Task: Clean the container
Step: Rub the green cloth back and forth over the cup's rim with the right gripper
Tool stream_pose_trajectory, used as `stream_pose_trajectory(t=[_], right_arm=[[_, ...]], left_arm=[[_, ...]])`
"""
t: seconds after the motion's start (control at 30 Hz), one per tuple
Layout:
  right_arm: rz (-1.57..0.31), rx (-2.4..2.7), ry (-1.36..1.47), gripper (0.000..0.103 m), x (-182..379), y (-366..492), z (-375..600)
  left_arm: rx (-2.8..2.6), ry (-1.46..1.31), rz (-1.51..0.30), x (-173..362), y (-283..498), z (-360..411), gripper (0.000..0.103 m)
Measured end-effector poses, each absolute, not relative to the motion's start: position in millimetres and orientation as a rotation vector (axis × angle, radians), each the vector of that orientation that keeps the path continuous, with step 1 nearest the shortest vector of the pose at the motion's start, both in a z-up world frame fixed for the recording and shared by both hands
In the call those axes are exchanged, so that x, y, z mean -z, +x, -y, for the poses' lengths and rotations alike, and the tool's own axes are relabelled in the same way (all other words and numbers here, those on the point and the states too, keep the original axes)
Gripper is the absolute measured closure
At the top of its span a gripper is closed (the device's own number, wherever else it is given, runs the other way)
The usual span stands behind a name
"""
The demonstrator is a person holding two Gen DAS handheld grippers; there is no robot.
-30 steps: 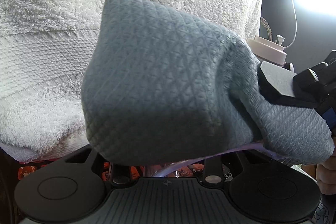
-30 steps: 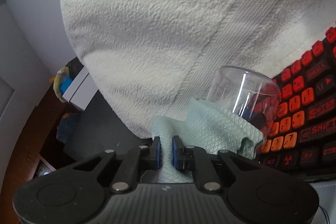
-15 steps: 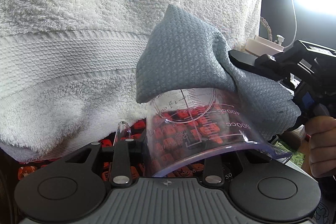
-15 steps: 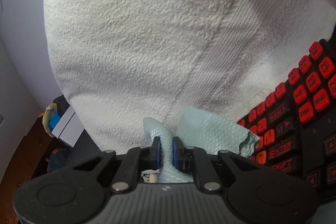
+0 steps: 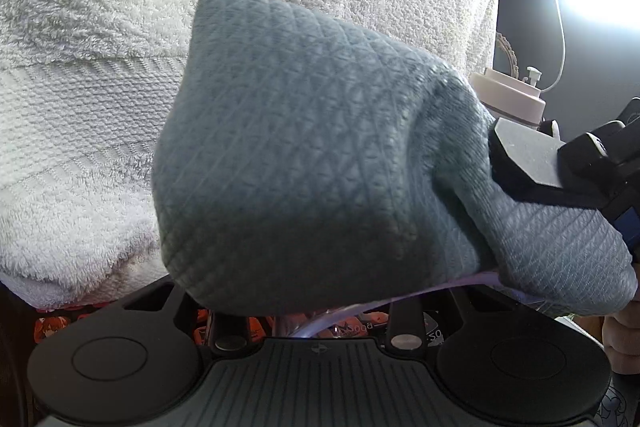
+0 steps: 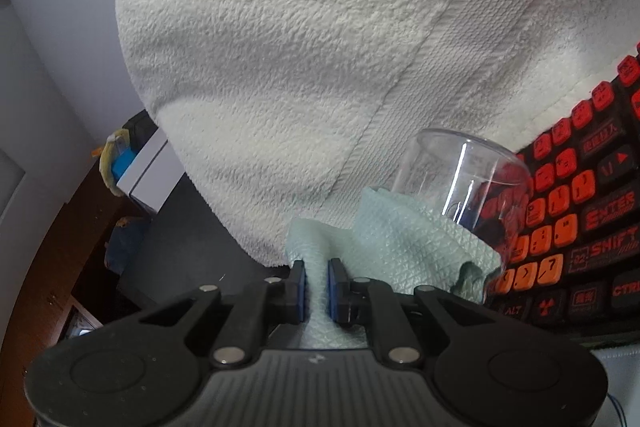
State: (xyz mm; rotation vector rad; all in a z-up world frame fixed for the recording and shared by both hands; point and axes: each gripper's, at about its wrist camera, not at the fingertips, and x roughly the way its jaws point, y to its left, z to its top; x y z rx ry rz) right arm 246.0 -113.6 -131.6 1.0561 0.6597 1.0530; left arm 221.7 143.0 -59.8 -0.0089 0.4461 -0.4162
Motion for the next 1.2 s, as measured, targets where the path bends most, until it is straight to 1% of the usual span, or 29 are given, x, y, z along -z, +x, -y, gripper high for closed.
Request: stream_pose_trajectory(t=[0.2, 0.4, 0.57, 0.77, 0.87, 1.0, 1.2], right_arm=[[-0.673, -1.09, 1.026, 0.094, 128.5, 242.3, 107.7], [-0.624, -0.972, 1.119, 0.094, 136.6, 250.0, 129.5], [-0.621, -0.938, 1.17, 0.094, 141.1, 254.9, 135.7], [-0.666, -1.021, 1.137, 0.094, 138.0, 250.1, 117.6], [-0.701, -1.11, 1.07, 0.094, 133.9, 245.7, 103.2], [-0.697, -1.131, 1.004, 0.094, 127.1, 242.1, 99.5], [-0.654, -1.05, 1.052, 0.094, 130.8, 246.4, 114.5]], left_arm=[[0.415, -0.007, -0.446, 60.1, 221.2, -145.8, 0.071], [0.416, -0.008, -0.446, 59.5, 222.9, -147.8, 0.07], [0.417, -0.009, -0.446, 59.7, 222.3, -144.5, 0.07], [0.418, -0.011, -0.445, 59.7, 218.9, -148.8, 0.071], [0.417, -0.01, -0.445, 60.3, 217.4, -151.3, 0.071], [0.417, -0.008, -0.445, 60.3, 216.4, -155.2, 0.07], [0.417, -0.009, -0.445, 60.1, 215.2, -160.6, 0.07]])
